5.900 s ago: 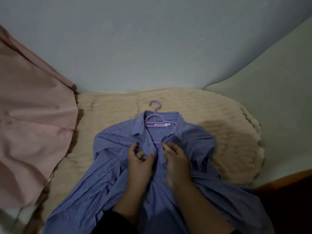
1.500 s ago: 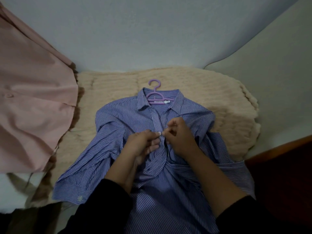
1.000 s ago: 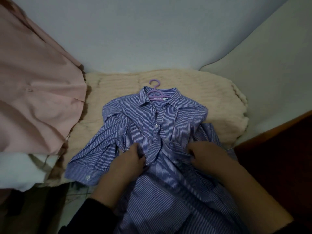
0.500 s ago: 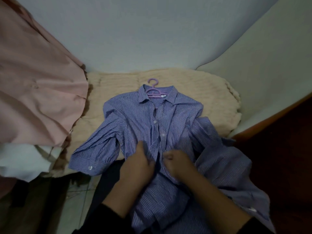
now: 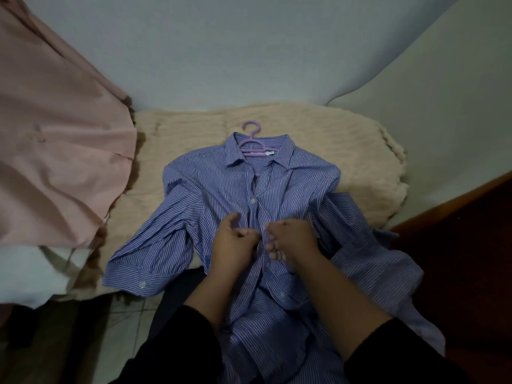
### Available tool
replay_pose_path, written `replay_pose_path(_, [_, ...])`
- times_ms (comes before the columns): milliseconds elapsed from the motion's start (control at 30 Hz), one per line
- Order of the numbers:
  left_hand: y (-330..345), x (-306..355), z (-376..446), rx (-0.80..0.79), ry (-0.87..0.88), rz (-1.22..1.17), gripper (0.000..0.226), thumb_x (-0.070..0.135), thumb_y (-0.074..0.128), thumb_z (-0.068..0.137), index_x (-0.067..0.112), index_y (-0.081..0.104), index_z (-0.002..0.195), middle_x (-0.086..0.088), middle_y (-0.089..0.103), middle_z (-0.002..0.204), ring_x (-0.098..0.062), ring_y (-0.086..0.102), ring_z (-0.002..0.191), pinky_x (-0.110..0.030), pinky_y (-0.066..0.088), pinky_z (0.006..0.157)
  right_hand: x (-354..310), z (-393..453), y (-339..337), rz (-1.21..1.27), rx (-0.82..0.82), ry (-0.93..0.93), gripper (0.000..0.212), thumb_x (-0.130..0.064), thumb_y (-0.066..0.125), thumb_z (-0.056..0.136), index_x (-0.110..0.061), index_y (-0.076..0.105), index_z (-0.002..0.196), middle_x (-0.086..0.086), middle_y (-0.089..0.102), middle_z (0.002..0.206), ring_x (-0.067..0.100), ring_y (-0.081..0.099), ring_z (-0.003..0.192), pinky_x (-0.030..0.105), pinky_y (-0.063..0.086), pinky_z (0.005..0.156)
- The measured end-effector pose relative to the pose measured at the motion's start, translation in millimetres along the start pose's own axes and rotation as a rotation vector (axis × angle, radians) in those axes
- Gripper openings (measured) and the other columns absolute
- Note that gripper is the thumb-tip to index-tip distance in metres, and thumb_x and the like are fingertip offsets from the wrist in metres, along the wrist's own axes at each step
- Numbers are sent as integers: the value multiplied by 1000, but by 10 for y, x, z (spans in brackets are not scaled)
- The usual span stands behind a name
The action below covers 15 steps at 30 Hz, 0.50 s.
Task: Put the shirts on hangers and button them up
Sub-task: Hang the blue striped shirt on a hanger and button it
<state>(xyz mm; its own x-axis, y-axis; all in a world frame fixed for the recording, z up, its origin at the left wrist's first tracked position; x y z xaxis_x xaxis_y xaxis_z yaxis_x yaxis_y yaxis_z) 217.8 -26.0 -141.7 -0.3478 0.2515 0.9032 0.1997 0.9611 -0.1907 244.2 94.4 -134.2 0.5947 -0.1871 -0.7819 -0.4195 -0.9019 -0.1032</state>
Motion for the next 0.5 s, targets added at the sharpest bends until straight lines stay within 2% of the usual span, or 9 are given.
replay_pose_path(67, [-26,-38,3,8,-72,-155,63,4,66,84,13,38,140,-2,68,84,-15,57,58,-29,47,56,0,9,-3,19,2,15,14,-8,57,91,-6,54,77,9,56,70,15,55,46,23,46,39])
replay_pose_path(167, [-41,-43,-3,44,-77,-215,60,4,67,84,16,40,137,3,67,82,-10,54,54,-25,44,52,-8,1,-13,-74,13,-34,15,-7,58,89,-5,55,75,8,59,75,15,60,56,29,54,46])
replay_pose_path(300, [-44,-18,-20,56,-2,-105,61,10,69,83,17,42,137,6,69,82,-7,55,55,-21,44,50,-30,-3,-12,-129,6,-67,17,-10,61,87,-8,58,71,6,61,73,14,62,63,36,59,61])
replay_pose_path(400, [-37,26,-34,51,65,-40,60,8,68,84,16,40,137,7,68,80,-6,58,62,-13,45,51,-62,-1,-15,-124,-19,-32,17,-11,63,86,-8,58,71,7,61,73,15,61,61,34,57,59])
replay_pose_path(500, [-26,66,-36,51,115,18,65,5,67,83,14,38,140,4,67,83,-5,59,65,-12,45,54,-93,-14,-19,-106,-46,-8,19,-9,64,86,-7,56,69,8,59,70,17,59,60,35,55,61])
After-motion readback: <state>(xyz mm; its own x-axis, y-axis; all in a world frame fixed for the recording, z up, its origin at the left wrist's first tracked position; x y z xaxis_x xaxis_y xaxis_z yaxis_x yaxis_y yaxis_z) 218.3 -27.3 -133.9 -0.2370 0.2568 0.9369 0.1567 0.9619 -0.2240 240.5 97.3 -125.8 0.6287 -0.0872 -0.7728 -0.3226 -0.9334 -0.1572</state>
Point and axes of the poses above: each hand's wrist, its own z-axis towards the middle knuckle, its own y-axis out of the palm, x = y × z, the point moved 3 cm from there along z, towards the middle knuckle
